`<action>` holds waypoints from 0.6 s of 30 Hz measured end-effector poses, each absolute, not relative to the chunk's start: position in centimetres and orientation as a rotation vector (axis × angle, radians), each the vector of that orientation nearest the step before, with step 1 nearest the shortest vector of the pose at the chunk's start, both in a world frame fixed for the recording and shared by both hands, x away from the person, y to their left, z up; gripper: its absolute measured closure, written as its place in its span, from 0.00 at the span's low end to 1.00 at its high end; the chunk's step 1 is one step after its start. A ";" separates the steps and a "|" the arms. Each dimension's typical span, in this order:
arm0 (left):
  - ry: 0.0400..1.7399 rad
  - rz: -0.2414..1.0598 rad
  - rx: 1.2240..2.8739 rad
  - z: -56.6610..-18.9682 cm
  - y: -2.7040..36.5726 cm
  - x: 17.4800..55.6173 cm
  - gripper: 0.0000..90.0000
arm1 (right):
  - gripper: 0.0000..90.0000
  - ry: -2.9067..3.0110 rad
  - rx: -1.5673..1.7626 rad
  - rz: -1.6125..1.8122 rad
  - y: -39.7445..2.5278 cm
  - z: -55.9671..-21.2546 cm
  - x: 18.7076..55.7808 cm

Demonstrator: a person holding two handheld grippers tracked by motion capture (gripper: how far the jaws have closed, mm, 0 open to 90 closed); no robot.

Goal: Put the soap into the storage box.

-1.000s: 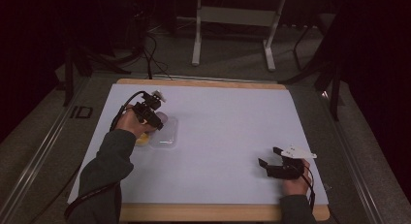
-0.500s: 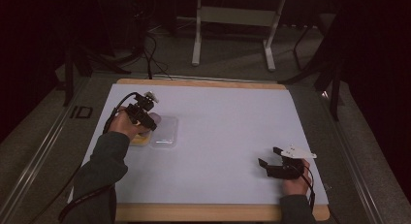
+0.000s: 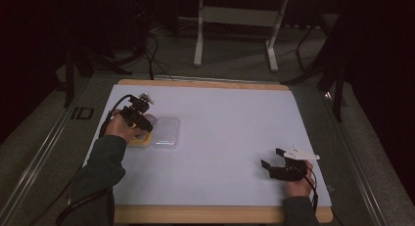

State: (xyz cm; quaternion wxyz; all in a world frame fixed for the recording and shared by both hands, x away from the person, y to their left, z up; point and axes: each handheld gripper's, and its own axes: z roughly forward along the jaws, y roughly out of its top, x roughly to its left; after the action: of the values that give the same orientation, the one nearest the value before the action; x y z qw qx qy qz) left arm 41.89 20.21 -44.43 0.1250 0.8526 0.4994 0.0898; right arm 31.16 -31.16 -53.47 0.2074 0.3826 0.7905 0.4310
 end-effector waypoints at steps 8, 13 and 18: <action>1.523 0.274 2.451 -45.0 21.0 42.0 0.56 | 0.21 2.201 1.065 1.199 -31.1 -53.5 31.2; 1.552 0.277 2.447 -45.4 21.2 42.1 0.56 | 0.21 2.201 1.066 1.200 -31.1 -53.5 31.2; 1.601 0.280 2.434 -45.9 21.4 42.4 0.56 | 0.21 2.202 1.066 1.198 -31.1 -53.5 31.2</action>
State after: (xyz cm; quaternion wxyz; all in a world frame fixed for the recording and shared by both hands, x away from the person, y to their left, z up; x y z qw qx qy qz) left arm 42.40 21.44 -45.86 0.1075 0.8268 0.5438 0.0950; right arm 31.17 -31.14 -53.47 0.2072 0.3827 0.7908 0.4304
